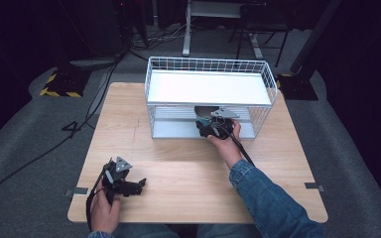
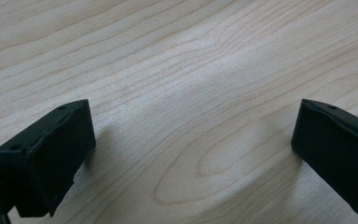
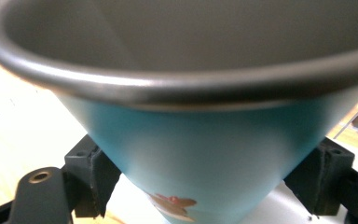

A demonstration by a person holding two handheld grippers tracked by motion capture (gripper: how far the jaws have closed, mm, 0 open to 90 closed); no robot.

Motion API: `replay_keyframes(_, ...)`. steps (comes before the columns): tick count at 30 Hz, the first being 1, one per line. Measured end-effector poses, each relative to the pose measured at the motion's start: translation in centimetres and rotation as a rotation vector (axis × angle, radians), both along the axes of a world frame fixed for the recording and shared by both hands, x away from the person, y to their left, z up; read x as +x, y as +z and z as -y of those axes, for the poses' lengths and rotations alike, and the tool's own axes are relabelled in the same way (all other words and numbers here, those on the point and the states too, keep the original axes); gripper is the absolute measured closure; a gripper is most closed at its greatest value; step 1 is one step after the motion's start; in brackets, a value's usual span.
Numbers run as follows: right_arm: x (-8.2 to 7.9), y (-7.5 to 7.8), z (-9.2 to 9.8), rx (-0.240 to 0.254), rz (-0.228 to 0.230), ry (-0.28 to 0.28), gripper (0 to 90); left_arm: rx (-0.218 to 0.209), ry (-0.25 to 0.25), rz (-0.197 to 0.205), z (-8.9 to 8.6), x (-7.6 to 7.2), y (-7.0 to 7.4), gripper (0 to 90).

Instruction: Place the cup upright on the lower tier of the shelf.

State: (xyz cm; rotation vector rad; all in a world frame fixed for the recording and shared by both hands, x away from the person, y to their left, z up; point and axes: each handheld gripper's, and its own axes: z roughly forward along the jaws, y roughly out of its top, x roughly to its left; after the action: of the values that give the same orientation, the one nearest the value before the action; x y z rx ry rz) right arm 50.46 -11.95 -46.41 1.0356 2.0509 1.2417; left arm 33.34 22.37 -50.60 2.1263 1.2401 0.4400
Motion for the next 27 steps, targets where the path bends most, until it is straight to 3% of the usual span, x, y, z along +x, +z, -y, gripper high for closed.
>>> replay_keyframes(10, 1.5, -1.3, 0.1, 0.009, -0.022, -0.024, 21.1, 0.0, 0.0, -0.001, 0.0, 0.0, 0.0, 0.0)
replay_keyframes(20, 2.2, -1.7, 0.6, 0.075, -0.067, -0.036, 20.9, 0.0, 0.0, -0.001, 0.0, 0.0, 0.0, 0.0)
replay_keyframes(24, 2.3, -1.7, 0.7, 0.076, -0.064, -0.022, 19.0, -0.001, 0.0, 0.001, 0.0, 0.0, 0.0, 0.0)
replay_keyframes(25, 2.1, -1.7, 0.5, 0.047, -0.028, -0.046, 15.8, 0.0, 0.0, -0.001, 0.0, 0.0, 0.0, 0.0)
replay_keyframes(27, 2.0, -1.6, 0.4, 0.041, -0.021, -0.048, 16.0, -0.001, 0.001, -0.001, 0.0, 0.0, 0.0, 0.0)
